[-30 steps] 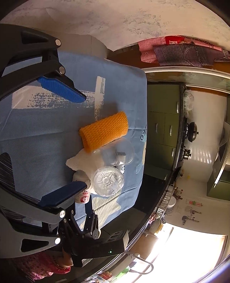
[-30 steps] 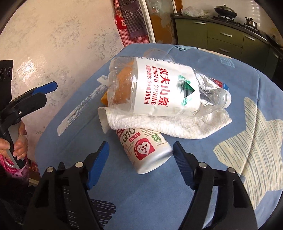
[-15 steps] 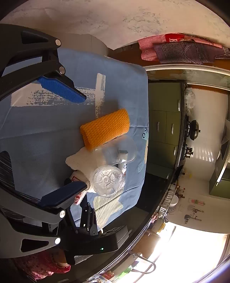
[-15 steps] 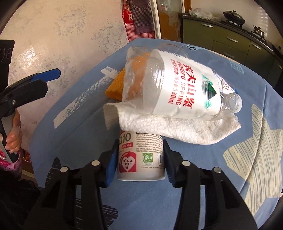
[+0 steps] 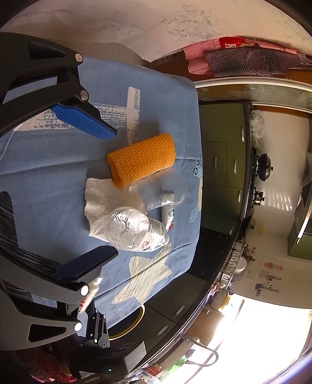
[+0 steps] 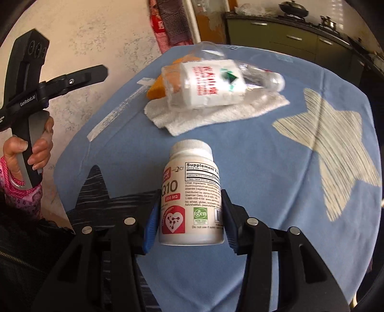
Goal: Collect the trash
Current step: 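Carry the supplement bottle over the bin and open the right gripper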
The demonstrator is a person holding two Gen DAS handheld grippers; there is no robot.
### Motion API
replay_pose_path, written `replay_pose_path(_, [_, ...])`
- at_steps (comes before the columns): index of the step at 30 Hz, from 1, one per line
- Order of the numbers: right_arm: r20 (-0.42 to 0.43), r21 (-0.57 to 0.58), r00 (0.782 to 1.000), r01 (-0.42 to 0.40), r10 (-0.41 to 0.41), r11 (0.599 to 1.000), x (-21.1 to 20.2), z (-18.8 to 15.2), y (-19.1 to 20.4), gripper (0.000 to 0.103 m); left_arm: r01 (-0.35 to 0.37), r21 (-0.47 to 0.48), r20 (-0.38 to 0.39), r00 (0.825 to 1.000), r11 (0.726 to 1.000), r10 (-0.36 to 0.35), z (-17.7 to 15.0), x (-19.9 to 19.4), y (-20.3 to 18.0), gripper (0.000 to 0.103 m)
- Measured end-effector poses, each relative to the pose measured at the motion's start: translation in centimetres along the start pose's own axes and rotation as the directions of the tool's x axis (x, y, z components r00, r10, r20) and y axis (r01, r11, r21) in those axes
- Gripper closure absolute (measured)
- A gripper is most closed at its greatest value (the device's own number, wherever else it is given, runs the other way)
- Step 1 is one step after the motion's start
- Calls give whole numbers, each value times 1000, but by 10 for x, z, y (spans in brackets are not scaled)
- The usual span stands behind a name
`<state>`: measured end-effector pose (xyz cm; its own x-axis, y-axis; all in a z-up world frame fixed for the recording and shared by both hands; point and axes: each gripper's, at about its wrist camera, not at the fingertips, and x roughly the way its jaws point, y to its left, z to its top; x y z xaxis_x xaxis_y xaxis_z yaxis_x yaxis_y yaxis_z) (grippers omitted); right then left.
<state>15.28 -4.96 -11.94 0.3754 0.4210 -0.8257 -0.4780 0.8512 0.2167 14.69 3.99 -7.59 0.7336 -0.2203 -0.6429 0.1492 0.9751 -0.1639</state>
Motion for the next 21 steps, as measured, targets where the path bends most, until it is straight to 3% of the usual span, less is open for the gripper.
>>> replay_pose_path(3, [47,139,992,113,-121,984,-32,-14,-49,58,6,18,13,1000,1000,-6,3,-2,-7,14])
replay_pose_path(6, [56,320,955,258,-290,912,-69,-33,-112,58,11,38,7,1000,999,-11,6,-1,-15,14])
replay_pose_path(11, [-58,509,846,482,-531,713,-100,-64,-208,58,17,55,2,1000,998,-17,10,1,-28,14])
replay_pose_path(13, [-102,552,782,558,-614,619,-104,-76,-240,58,18,64,1,1000,998,-18,11,2,-33,14])
replay_pose_path(16, [-149,624,722,599,-676,502,-107,-91,-272,49,14,81,-4,1000,997,-13,11,7,-39,14])
replay_pose_path(19, [-91,723,739,510,-668,466,-120,-108,-277,45,20,91,-20,1000,996,-19,12,13,-44,14])
replay_pose_path(21, [-75,746,736,489,-673,452,-120,-116,-271,37,28,105,-36,999,994,-24,12,19,-48,14])
